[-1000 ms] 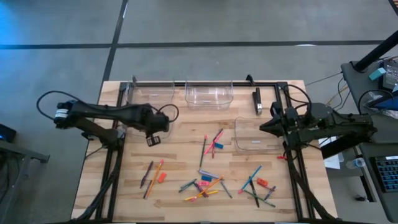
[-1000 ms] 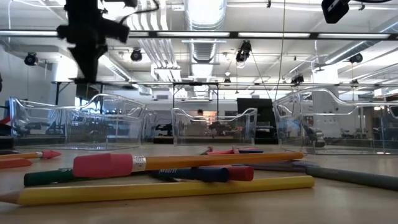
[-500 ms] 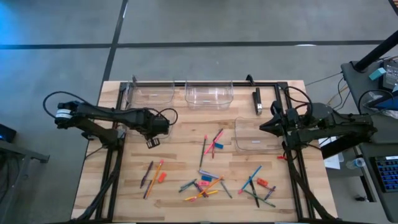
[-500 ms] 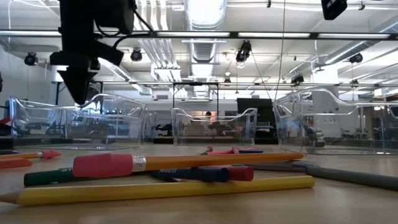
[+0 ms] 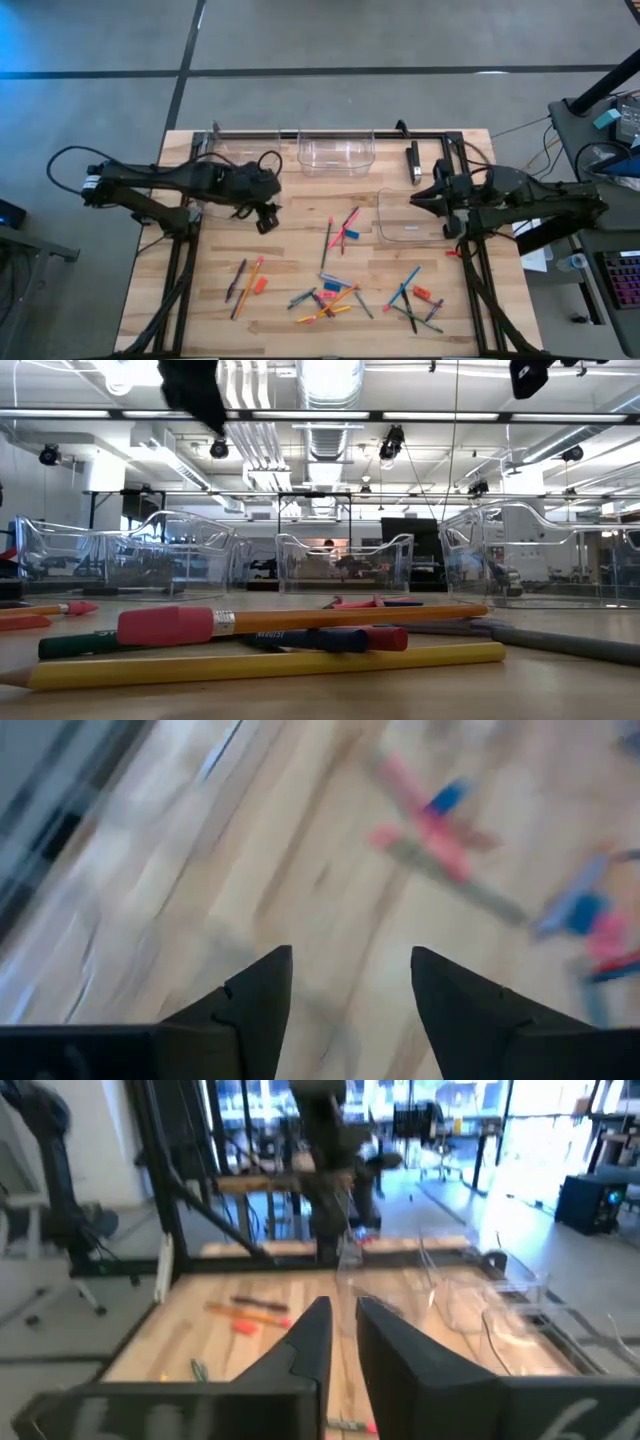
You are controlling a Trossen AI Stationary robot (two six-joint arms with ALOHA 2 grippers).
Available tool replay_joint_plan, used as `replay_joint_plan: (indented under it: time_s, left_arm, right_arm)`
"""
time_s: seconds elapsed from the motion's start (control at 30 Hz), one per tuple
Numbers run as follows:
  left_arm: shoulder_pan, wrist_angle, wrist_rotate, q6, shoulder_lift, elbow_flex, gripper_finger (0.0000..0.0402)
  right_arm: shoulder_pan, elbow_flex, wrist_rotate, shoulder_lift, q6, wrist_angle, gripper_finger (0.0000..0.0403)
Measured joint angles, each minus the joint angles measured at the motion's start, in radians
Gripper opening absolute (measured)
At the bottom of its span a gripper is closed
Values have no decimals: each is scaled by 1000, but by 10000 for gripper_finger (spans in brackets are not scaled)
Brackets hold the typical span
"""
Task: Sort crayons/erasers/pens/pencils in bins
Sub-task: Put the orange pencil into the top left transparent bin
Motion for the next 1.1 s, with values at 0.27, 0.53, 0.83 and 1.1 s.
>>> replay_joint_plan:
  time_s: [0.27,0.53,0.83,1.1]
  left_arm:
    - [-49,377,9,104,9,-45,190]
    - [-57,761,8,0,100,-197,190]
    - [-55,839,5,-31,260,-235,190]
    - [-55,777,15,-33,393,-199,189]
  right_arm:
    - [1,15,15,87,-41,-13,152]
    - [1,55,16,75,-68,-58,195]
    - [0,195,17,107,-93,-230,183]
    - [1,183,17,130,-94,-258,181]
